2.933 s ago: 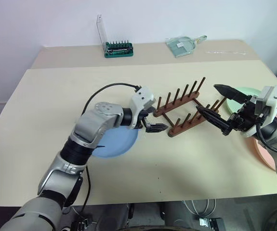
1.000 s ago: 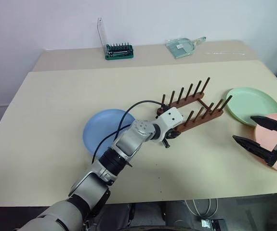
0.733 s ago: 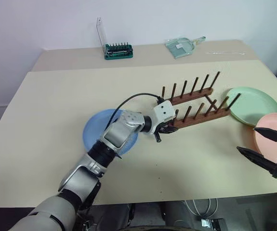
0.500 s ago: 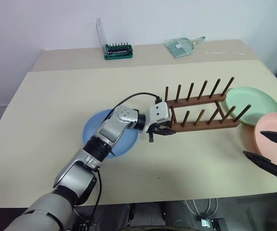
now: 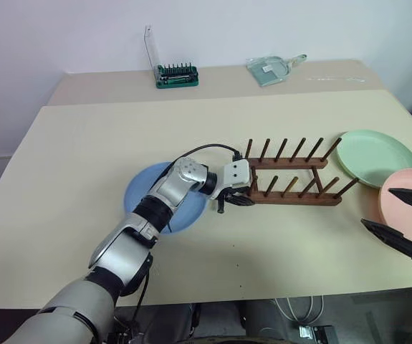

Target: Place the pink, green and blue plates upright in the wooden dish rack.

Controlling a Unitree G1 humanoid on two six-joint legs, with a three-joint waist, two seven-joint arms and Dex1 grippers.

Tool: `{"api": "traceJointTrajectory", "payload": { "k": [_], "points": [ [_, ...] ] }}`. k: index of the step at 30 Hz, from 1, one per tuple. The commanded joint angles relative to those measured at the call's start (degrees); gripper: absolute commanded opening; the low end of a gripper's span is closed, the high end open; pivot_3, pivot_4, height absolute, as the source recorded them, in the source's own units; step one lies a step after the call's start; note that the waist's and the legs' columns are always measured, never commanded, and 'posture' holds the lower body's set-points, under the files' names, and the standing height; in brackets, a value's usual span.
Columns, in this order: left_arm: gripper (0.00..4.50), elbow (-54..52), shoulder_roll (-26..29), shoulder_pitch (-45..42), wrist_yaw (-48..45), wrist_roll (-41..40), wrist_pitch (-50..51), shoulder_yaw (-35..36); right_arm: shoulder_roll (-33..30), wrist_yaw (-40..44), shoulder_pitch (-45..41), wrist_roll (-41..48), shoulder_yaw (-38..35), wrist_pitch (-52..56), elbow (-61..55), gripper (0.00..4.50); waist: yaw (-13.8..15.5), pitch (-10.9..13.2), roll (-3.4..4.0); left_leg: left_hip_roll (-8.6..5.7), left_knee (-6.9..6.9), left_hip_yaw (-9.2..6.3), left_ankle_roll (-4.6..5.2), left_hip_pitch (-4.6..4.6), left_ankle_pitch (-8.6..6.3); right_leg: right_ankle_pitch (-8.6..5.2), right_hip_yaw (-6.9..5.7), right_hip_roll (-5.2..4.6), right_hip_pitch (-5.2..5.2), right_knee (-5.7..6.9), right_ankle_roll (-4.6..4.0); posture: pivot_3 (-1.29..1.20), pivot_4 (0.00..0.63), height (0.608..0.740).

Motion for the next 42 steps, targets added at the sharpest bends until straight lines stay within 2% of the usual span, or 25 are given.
{"api": "traceJointTrajectory", "payload": {
  "k": [1,5,6,12,15,16,18,21,22,23,25,29,32,37,42],
  "points": [
    [2.2,0.13,-0.66,-1.99,2.85,0.5,-1.1,2.54,-0.46,0.02,-0.34,0.21,-0.66,-0.18,-1.25,4.5,-0.04,0.01,-0.01,0.0,0.0,0.0,0.0,0.01,0.0,0.01,0.01,0.0,0.0,0.0,-0.01,0.0,0.15,0.74],
    [4.19,-0.74,-0.2,-2.13,2.76,-0.04,1.25,3.92,-0.65,-0.15,-1.08,0.65,-0.13,0.11,-1.15,4.5,-0.02,0.0,-0.01,0.0,0.01,0.01,0.0,0.01,0.0,0.01,0.02,0.0,0.0,0.01,0.0,0.0,0.15,0.74],
    [4.42,-1.36,0.09,-2.19,2.7,-0.25,2.14,4.36,-0.63,-0.15,-1.31,0.8,0.01,0.15,-1.12,4.5,-0.02,0.0,0.0,0.0,0.0,0.02,0.0,0.01,0.0,0.0,0.02,0.0,0.0,0.01,0.0,0.0,0.15,0.74],
    [4.42,-11.09,4.08,-2.41,-2.83,-4.31,11.02,7.27,0.44,-1.53,-4.2,2.67,3.73,1.31,-1.97,4.5,-0.07,-0.04,0.07,0.01,0.01,0.02,-0.01,0.01,0.0,0.07,0.03,0.0,-0.01,0.02,-0.1,0.0,0.15,0.74],
    [3.55,-16.11,6.51,-3.04,-4.13,-6.69,17.0,9.3,1.5,-3.22,-5.89,4.53,6.62,2.81,-2.66,4.5,-0.09,-0.07,0.12,0.0,0.01,0.02,0.0,0.01,0.0,0.12,0.04,0.0,-0.02,0.03,-0.18,0.0,0.15,0.74],
    [3.05,-17.28,7.14,-3.23,-4.09,-7.12,18.12,9.83,1.79,-3.78,-6.29,4.22,7.31,2.59,-2.7,4.24,-0.08,-0.07,0.11,0.01,0.01,0.01,0.0,0.01,0.0,0.13,0.03,0.01,-0.02,0.03,-0.19,0.0,0.15,0.74],
    [2.02,-19.61,9.19,-3.49,-4.1,-7.26,19.71,10.46,2.35,-5.46,-8.37,4.78,8.62,2.94,-1.66,3.63,-0.07,-0.07,0.12,0.0,0.01,0.01,-0.01,0.01,0.01,0.13,0.04,0.01,-0.02,0.03,-0.19,0.0,0.15,0.74],
    [0.55,-24.82,10.87,-3.01,-6.95,-12.96,25.49,13.46,2.15,-5.35,-9.67,3.8,11.93,2.94,-0.79,2.21,-0.12,-0.07,0.12,0.0,0.01,0.01,-0.05,0.02,0.03,0.13,0.05,0.01,-0.04,0.05,-0.2,0.0,0.15,0.74],
    [0.02,-26.02,10.28,-2.37,-8.48,-16.48,29.39,14.48,1.56,-5.42,-9.69,0.97,14.05,1.77,0.25,1.63,-0.11,-0.08,0.12,0.0,0.01,-0.01,-0.08,0.01,0.04,0.13,0.05,0.02,-0.06,0.05,-0.2,0.0,0.15,0.74],
    [0.0,-26.81,9.84,-1.89,-9.34,-18.8,32.11,15.1,1.13,-5.51,-9.7,-1.13,15.5,0.82,1.03,1.12,-0.02,-0.08,0.12,0.0,0.01,0.0,-0.15,0.01,0.08,0.13,0.05,0.02,-0.07,0.05,-0.2,0.0,0.15,0.74],
    [0.0,-31.29,9.82,2.15,-12.03,-20.18,34.09,11.29,-0.9,-6.45,-10.46,-9.5,21.76,-2.92,4.7,0.05,-0.05,-0.12,0.15,-0.02,0.04,0.01,-0.27,0.01,0.15,0.13,0.05,0.01,-0.04,0.04,-0.2,0.0,0.15,0.74],
    [0.0,-36.02,8.61,5.66,-11.14,-18.61,34.08,5.36,-1.17,-7.79,-13.04,-16.74,28.7,-8.07,7.87,0.01,-0.12,-0.1,0.11,-0.04,0.03,0.12,-0.33,0.04,0.18,0.13,0.13,0.0,-0.05,0.07,-0.19,0.0,0.15,0.74],
    [0.0,-36.76,8.05,6.0,-8.87,-17.02,34.17,2.86,-1.0,-8.45,-14.24,-18.54,30.28,-8.75,9.44,0.01,-0.11,-0.1,0.1,-0.03,0.04,0.12,-0.4,0.02,0.23,0.14,0.15,0.01,-0.08,0.1,-0.21,0.0,0.15,0.74],
    [0.0,-34.11,3.55,6.58,0.18,-8.98,26.88,-2.57,-0.35,-10.99,-16.72,-23.64,33.27,-11.66,13.21,0.01,-0.03,-0.09,0.08,-0.02,0.04,0.13,-0.38,0.05,0.22,0.14,0.15,0.01,-0.01,0.06,-0.21,0.0,0.15,0.74],
    [0.0,-32.81,2.36,7.17,1.37,-5.75,22.58,-5.95,0.42,-12.32,-18.95,-26.54,35.1,-14.53,16.05,0.01,-0.13,-0.1,0.1,-0.01,0.01,0.13,-0.38,0.05,0.22,0.14,0.16,0.03,-0.05,0.05,-0.21,0.0,0.15,0.74]
  ]
}}
